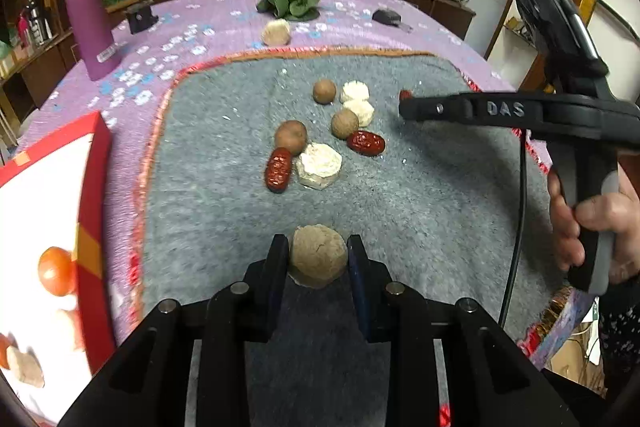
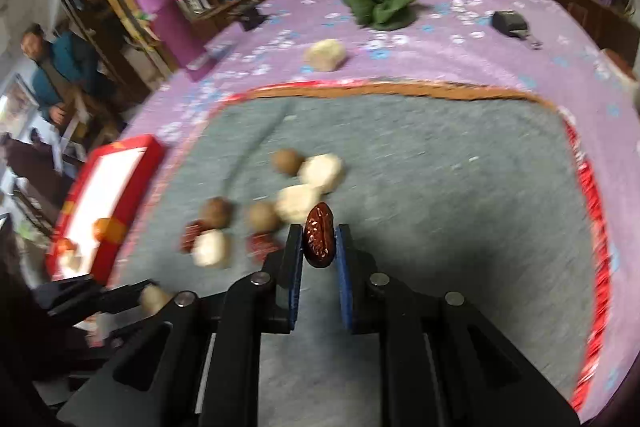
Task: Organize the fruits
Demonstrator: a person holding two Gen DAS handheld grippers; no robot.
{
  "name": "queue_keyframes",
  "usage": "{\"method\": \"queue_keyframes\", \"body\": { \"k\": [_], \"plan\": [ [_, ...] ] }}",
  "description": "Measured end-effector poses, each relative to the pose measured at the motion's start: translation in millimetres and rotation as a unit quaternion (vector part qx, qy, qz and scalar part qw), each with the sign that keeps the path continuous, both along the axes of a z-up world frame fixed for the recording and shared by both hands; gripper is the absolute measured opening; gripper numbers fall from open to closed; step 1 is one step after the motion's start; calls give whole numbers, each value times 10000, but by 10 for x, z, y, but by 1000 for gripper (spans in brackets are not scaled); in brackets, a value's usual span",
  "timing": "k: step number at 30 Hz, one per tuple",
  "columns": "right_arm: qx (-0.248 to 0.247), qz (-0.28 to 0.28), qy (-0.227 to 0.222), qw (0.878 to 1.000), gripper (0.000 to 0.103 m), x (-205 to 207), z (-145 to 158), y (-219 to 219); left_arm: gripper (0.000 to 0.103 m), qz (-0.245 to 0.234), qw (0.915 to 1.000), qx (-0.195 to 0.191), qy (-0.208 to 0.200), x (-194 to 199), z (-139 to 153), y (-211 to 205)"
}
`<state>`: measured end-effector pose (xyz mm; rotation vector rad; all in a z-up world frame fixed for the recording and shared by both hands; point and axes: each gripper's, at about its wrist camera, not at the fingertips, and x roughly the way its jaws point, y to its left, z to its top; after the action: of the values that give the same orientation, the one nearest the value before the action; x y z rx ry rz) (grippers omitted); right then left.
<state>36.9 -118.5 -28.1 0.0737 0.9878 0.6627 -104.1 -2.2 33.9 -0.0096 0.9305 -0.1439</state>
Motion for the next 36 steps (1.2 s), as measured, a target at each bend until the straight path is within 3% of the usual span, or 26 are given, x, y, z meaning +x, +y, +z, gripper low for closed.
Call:
{"method": "queue_keyframes", "body": {
  "k": [7,12,21,28,31,33,34,35,36],
  "plan": [
    [745,824,208,9936,18,-389,131,592,29,465,9976,241,-454,-358,254,266],
    [1026,1460,404,9831,18,-668,146,1247,29,1128,9887,578,-797,-658,446,717],
    [1045,2018,383,9731,18,-1045,124,2022,29,2152,9711,732,-722,-902,354,1549],
    [752,2266,347,9705,19,-1264,20,2273,29,2337,9694,570,-482,-913,179,1807],
    [491,2362,210,9702,23,-1361,17,2378,34,2397,9672,680,-494,-899,178,1797],
    [396,2406,74,9698,32,-1405,47,2380,61,2417,9658,814,-464,-878,182,1770],
    [387,2346,7,9713,37,-1402,76,2344,66,2505,9625,937,-447,-872,183,1766],
    [482,2337,-3,9711,40,-1380,110,2287,78,2579,9593,1065,-444,-871,193,1758],
    [629,2248,-23,9724,46,-1338,149,2189,81,2569,9591,1088,-475,-874,208,1751]
  ]
}}
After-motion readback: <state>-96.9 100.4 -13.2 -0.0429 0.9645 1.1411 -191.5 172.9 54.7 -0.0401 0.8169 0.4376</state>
